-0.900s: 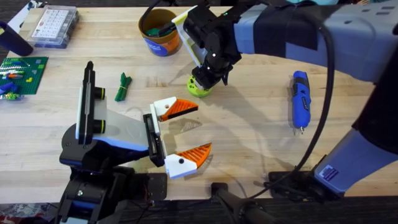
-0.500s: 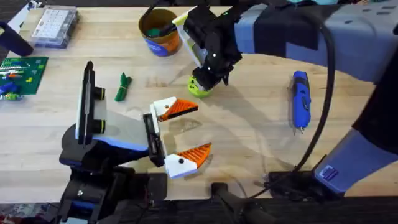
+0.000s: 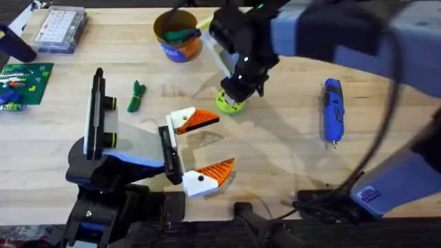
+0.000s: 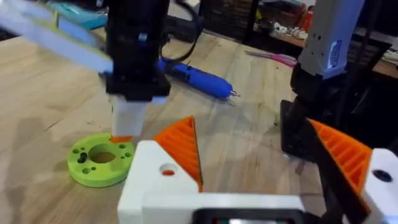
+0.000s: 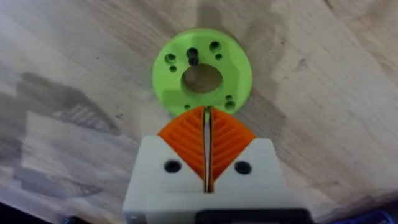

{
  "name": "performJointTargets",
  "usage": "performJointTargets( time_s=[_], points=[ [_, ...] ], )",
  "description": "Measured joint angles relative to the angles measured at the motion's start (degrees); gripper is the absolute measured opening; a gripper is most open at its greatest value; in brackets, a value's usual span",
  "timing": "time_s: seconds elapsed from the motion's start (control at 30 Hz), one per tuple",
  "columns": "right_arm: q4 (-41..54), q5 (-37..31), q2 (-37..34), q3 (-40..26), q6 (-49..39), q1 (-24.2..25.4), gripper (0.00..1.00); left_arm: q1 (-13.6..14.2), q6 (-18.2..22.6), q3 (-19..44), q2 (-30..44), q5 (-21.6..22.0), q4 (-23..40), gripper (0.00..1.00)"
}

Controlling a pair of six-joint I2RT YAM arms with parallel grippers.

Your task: Pick up the gripper from the table and insert it into the empty holder that is missing its gripper. Then pick up a screw, insert it into the mounting hole, and use the screwdriver to tighten it. Finally, clean up the table by picking up the vegetable and placing it into the bucket.

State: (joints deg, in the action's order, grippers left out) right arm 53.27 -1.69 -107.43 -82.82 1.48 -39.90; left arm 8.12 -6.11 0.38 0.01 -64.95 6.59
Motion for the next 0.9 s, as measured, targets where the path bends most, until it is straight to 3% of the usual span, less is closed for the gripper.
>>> performJointTargets(
  time_s=[0.23,0.43,0.63,0.9],
  points=[
    [1.7,0.0,11.0,0.1,0.0,0.0,0.049,0.0,0.0,0.0,0.0,0.0,0.0,0.986],
    [3.1,0.0,15.5,0.2,0.7,0.0,0.049,0.0,0.0,0.0,0.0,0.0,0.0,0.986],
    [-2.7,0.1,21.3,5.5,2.5,0.0,0.049,0.0,0.0,0.0,0.0,0.5,-0.1,0.986],
    [-8.7,0.1,19.4,10.8,4.4,0.1,0.049,0.0,0.0,0.0,0.0,4.9,-0.9,0.986]
  ],
)
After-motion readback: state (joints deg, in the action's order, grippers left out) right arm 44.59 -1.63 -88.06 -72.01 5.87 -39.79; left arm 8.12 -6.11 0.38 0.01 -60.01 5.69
